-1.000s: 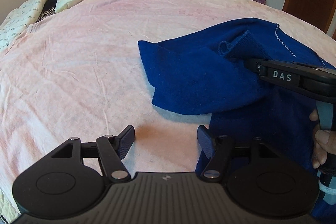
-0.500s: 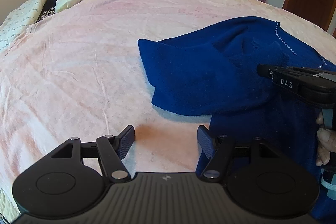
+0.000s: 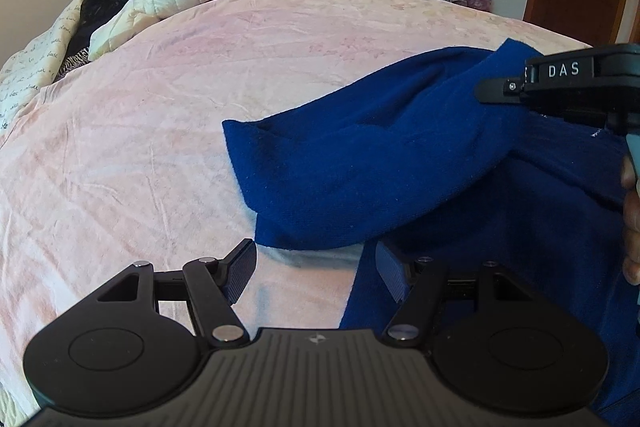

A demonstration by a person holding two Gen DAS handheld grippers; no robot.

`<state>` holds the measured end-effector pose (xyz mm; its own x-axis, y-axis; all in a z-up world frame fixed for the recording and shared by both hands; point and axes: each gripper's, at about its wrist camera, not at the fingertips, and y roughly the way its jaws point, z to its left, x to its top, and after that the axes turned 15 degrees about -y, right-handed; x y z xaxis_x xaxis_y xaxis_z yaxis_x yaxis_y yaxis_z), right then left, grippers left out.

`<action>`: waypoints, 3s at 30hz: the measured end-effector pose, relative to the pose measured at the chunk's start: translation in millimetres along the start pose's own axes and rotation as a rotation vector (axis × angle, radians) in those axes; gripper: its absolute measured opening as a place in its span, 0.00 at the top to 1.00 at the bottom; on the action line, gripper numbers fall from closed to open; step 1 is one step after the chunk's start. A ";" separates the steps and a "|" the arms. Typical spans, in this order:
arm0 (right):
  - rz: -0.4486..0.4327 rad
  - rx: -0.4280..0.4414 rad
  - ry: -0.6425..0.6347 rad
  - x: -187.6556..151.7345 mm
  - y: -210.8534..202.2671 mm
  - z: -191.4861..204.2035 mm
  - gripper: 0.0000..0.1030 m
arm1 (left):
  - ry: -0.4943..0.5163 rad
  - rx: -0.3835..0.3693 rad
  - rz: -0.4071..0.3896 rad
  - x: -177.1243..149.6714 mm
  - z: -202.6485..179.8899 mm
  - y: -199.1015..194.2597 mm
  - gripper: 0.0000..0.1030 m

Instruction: Fold small clothes

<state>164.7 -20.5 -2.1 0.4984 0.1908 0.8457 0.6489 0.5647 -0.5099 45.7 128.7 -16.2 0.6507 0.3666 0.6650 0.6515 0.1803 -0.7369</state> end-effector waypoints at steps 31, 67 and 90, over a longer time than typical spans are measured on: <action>-0.197 -0.351 0.311 -38.9 -115.3 -176.3 0.94 | 0.126 -0.047 0.062 12.6 -85.4 33.4 0.36; -0.109 -0.488 0.442 -129.3 -143.0 -222.9 0.82 | 0.134 -0.036 0.082 2.1 -92.2 33.4 0.36; -0.039 -0.568 0.224 -125.5 -138.9 -181.3 0.43 | 0.146 -0.072 0.104 -13.3 -99.0 16.1 0.36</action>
<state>116.3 -268.5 -65.9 0.5370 -0.0292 0.8431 0.8434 0.0397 -0.5358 86.1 36.4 -24.8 0.7625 0.2424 0.5999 0.6005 0.0803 -0.7956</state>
